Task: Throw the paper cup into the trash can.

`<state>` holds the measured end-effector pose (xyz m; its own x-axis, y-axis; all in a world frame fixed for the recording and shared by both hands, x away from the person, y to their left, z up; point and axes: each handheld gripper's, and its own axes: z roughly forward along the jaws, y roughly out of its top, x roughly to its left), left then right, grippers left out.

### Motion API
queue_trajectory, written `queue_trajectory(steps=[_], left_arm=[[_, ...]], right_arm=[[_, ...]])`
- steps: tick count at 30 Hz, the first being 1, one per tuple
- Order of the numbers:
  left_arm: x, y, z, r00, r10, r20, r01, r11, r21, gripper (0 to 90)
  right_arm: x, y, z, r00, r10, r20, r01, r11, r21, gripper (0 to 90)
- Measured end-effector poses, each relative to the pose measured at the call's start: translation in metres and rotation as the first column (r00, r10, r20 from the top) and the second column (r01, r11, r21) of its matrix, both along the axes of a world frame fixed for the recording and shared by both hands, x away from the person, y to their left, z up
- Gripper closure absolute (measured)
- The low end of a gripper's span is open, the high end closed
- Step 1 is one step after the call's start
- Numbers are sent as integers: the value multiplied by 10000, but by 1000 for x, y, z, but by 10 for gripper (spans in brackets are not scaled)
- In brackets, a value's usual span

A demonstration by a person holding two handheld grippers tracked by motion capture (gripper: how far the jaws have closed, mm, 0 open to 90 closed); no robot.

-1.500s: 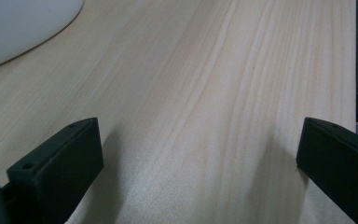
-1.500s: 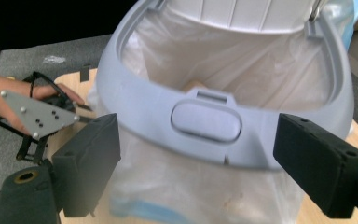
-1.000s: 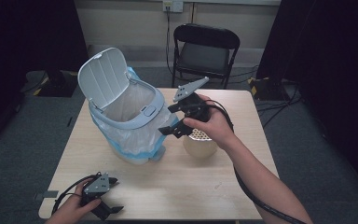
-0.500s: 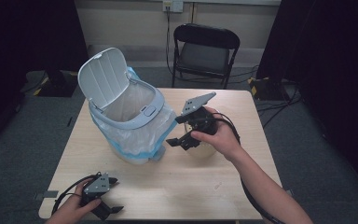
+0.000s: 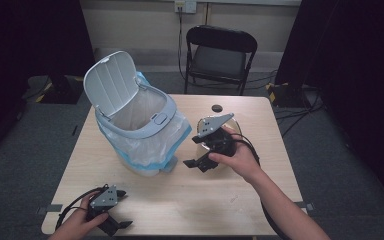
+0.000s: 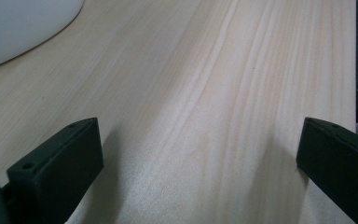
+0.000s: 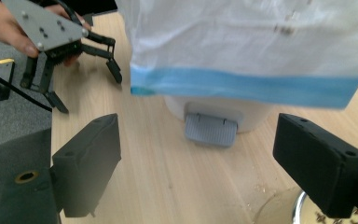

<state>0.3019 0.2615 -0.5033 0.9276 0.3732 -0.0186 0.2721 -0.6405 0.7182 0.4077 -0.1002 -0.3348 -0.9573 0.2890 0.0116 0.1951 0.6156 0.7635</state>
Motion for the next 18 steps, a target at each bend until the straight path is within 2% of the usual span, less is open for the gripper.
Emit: queue_trajectory(steps=[10,13,18], left_arm=[[0,0,0,10000,1,2,-1,10000,2,0],[0,0,0,10000,-1,2,1,10000,3,0],[0,0,0,10000,0,2,0,10000,2,0]], right_arm=[[-6,-12,-19,9998,-153,-86,154,9998,88,145],[-8,-18,-29,9997,-252,-34,252,9997,16,144],[-10,-24,-41,9993,-318,-194,318,9995,15,145]])
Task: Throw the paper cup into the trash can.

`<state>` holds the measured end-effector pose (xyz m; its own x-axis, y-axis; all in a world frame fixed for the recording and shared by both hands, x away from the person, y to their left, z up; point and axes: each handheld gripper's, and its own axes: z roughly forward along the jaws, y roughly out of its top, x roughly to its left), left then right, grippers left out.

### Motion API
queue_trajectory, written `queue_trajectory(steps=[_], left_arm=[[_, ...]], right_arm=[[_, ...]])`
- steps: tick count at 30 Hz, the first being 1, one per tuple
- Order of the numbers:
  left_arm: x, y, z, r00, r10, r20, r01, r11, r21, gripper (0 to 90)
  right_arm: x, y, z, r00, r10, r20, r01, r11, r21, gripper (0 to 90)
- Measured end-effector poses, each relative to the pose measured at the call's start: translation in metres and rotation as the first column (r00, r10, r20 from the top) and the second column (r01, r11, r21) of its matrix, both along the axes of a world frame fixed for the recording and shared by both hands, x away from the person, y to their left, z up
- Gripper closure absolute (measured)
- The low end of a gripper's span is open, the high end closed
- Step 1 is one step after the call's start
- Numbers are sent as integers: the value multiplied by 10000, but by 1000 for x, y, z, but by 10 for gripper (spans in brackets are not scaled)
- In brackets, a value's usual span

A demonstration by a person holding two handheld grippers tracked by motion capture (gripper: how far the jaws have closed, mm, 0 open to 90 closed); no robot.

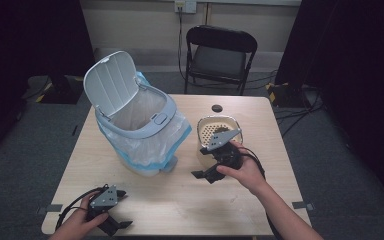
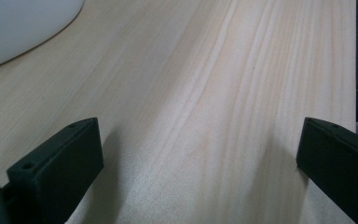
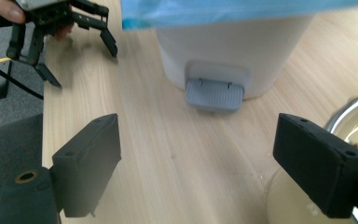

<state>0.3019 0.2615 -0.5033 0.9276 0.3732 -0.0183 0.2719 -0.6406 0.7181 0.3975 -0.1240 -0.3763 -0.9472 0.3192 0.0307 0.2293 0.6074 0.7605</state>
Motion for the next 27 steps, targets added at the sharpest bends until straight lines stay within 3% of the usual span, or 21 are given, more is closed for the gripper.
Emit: queue_trajectory(steps=[27], left_arm=[[0,0,0,10000,0,3,0,10000,-7,0]], right_arm=[[-15,-25,-69,9984,-318,-471,305,9991,-279,144]])
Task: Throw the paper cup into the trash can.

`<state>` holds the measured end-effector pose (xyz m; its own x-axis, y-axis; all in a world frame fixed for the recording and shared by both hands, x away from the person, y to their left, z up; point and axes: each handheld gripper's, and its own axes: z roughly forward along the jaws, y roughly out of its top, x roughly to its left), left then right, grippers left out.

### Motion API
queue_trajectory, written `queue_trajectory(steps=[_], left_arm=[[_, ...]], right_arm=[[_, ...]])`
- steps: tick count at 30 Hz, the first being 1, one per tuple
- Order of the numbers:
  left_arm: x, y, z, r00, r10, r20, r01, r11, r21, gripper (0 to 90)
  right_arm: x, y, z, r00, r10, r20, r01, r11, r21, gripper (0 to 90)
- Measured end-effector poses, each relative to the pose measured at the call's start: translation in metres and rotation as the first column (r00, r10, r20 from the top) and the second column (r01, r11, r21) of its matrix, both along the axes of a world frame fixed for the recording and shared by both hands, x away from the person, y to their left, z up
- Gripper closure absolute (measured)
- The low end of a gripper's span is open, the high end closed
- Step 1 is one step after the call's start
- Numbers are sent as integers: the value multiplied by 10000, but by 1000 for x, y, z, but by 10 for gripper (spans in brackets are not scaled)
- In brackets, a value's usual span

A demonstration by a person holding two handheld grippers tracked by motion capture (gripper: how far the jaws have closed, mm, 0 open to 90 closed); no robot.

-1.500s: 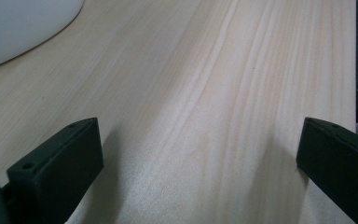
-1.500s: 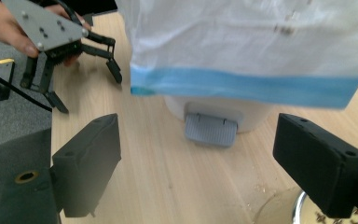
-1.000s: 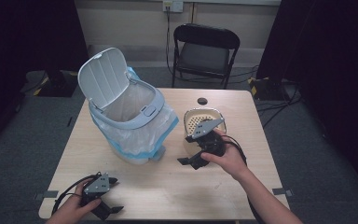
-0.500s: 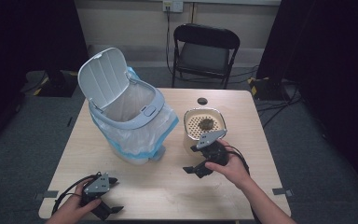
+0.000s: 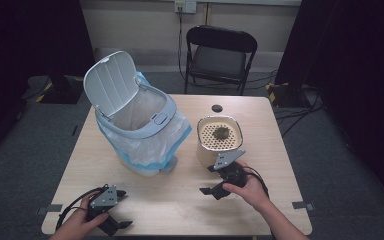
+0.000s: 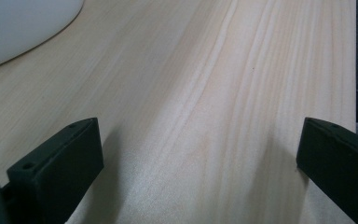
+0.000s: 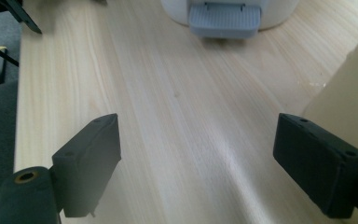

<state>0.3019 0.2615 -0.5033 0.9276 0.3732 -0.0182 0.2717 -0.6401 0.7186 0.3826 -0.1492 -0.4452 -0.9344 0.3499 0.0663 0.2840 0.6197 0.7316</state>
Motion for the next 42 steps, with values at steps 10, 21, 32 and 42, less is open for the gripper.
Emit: queue_trajectory(steps=[10,21,32,42], left_arm=[[0,0,0,10000,-1,0,1,10000,7,0],[0,0,0,10000,2,-1,-2,10000,3,0],[0,0,0,10000,0,-5,0,10000,4,0],[-4,4,0,9999,130,-49,-131,9999,-104,0]], right_arm=[[-3,-6,-19,9999,-130,89,131,9998,-156,143],[-5,-11,-39,9992,-262,300,268,9994,-210,142],[-9,-7,-52,9987,126,485,-100,9986,-520,141],[-9,-7,-56,9978,-69,654,88,9995,-299,118]])
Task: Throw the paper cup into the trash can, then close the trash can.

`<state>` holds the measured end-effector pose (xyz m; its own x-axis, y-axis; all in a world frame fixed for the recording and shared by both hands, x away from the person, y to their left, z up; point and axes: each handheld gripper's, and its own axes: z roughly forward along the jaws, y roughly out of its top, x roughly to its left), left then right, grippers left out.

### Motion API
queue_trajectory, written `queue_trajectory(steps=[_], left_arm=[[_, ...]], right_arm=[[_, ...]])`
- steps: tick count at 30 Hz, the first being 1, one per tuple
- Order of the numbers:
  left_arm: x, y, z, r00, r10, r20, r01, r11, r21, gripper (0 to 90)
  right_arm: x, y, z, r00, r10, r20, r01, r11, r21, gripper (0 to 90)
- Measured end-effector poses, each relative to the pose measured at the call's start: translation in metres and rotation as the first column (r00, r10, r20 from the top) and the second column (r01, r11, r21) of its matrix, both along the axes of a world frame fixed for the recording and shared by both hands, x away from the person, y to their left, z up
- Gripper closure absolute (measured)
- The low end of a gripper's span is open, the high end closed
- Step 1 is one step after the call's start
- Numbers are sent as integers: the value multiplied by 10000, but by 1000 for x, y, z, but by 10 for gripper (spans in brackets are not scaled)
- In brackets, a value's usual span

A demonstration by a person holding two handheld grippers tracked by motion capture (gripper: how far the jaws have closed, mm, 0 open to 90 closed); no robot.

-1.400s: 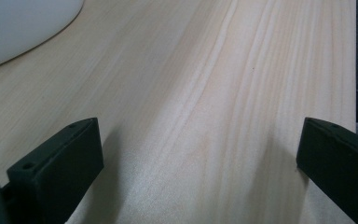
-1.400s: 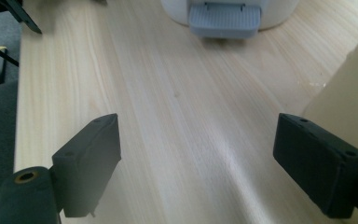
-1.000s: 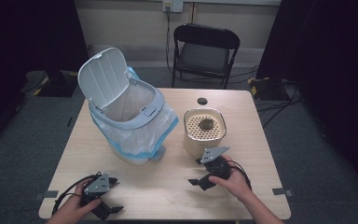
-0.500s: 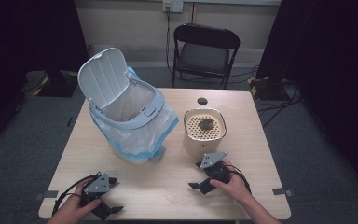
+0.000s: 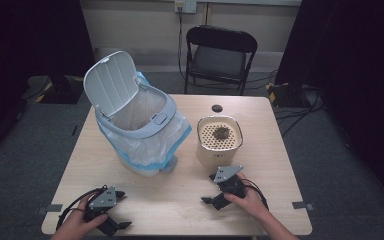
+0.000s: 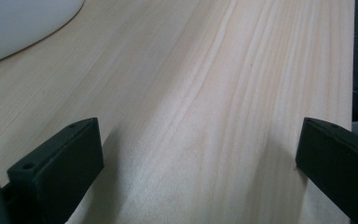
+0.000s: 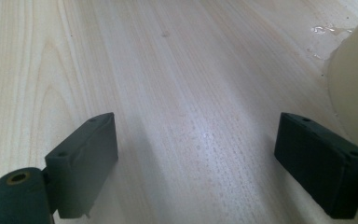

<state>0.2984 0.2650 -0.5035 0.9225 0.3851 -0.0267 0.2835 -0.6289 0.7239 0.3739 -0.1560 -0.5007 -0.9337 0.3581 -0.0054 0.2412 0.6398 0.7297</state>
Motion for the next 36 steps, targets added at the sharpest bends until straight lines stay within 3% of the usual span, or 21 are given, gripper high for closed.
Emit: queue_trajectory(steps=[6,10,12,15,20,23,25,29,36], left_arm=[[4,7,3,9986,232,-466,-246,9993,-295,20],[6,10,9,9965,588,-602,-600,9980,-198,195],[6,12,11,9948,787,-653,-800,9966,-174,149],[7,14,19,9930,983,-654,-1001,9947,-239,162],[13,20,36,9868,1341,-905,-1363,9905,-183,160],[17,28,50,9811,1565,-1137,-1650,9838,-699,160],[19,34,61,9796,1651,-1150,-1744,9817,-763,159],[24,40,81,9733,1957,-1200,-2045,9767,-655,159],[34,50,115,9587,2527,-1306,-2671,9576,-1077,159]], right_arm=[[0,0,0,10000,-5,15,5,10000,-14,115],[1,1,0,10000,-5,3,5,10000,-17,111],[1,1,0,10000,-1,2,1,10000,-20,111],[0,1,0,10000,-4,3,4,10000,-17,111],[1,1,0,10000,-40,5,40,10000,-40,103],[1,1,0,10000,-52,3,52,10000,-40,102],[1,1,0,10000,-53,3,53,10000,-39,102],[1,1,0,10000,-54,1,54,10000,-41,102],[1,1,0,10000,-51,4,51,10000,-42,102]])
